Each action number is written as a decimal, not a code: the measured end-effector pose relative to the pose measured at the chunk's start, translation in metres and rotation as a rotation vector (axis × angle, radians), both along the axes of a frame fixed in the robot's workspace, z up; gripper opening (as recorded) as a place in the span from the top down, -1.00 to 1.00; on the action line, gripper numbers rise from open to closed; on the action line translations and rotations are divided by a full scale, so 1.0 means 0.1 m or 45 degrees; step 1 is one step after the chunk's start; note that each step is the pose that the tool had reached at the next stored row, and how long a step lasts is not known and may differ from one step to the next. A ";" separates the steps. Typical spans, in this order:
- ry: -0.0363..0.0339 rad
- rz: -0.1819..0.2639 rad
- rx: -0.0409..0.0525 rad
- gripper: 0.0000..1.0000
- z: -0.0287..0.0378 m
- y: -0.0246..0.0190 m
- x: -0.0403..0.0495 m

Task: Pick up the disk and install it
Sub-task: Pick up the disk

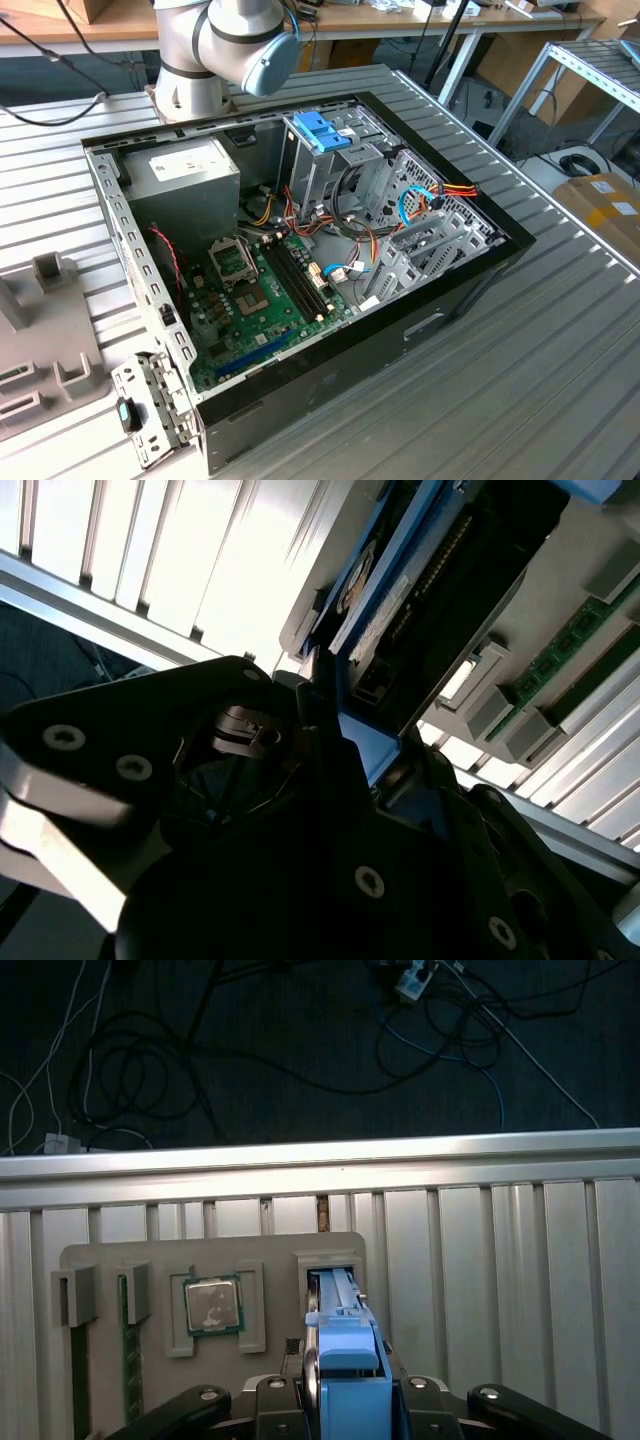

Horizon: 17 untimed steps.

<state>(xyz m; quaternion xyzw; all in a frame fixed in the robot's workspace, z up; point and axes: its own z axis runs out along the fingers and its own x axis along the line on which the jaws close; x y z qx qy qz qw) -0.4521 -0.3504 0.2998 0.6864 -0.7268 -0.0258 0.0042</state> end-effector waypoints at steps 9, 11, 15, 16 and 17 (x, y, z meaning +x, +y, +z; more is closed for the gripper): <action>-0.0001 0.000 0.000 0.25 0.021 0.005 0.000; -0.0003 0.000 0.000 0.25 0.022 0.007 0.000; 0.0002 0.000 0.000 0.25 0.044 0.008 0.000; -0.0002 0.000 0.000 0.25 0.054 0.008 0.000; -0.0002 0.000 0.000 0.25 0.064 0.008 0.000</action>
